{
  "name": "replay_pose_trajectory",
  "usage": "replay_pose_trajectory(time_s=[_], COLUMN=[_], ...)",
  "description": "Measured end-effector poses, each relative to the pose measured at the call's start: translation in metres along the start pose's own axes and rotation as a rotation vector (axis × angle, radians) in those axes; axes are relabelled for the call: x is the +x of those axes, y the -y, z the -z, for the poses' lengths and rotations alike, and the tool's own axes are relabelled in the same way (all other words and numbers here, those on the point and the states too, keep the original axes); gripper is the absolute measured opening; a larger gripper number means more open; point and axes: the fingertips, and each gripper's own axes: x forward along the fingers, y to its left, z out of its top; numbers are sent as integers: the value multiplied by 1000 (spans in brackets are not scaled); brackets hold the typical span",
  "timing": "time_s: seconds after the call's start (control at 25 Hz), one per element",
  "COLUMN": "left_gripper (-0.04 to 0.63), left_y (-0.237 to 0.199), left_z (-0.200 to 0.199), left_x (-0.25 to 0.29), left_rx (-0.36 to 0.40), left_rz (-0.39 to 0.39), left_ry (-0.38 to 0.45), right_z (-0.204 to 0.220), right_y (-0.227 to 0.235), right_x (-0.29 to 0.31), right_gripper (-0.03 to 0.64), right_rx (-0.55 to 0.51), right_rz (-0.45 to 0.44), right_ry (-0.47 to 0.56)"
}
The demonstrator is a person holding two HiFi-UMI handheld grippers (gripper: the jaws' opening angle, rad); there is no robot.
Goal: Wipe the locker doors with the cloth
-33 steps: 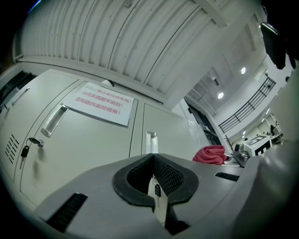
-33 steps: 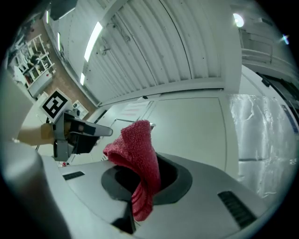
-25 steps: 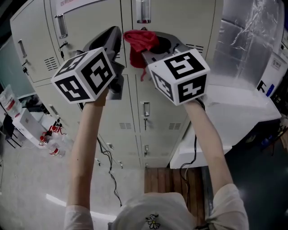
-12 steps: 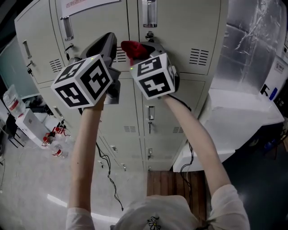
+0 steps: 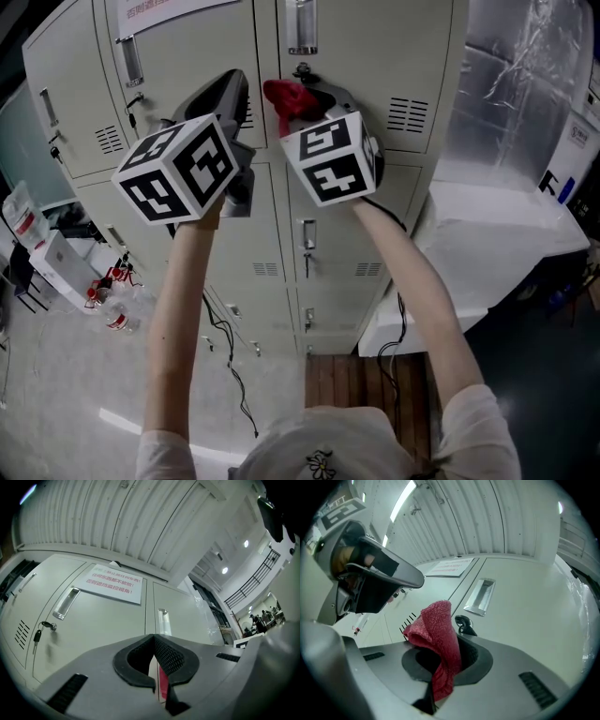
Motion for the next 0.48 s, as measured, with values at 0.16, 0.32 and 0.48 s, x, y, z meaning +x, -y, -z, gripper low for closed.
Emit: replay_pose_trajectory(time_s=[0.16,0.32,0.48], left_gripper=[16,17,15], left_y=[7,15,21], left_z=[2,4,6], left_x=[5,10,13], left_rx=[-5,-6,-8], left_rz=[12,28,38], left_ry=[1,-1,-2], right_z=[7,15,22], right_y=[14,28,49], right_x=[-9,-18,-30], right_gripper=[29,29,29], right_rx=[7,-24,7], right_rz=[22,52,90], right_ry=[1,3,8])
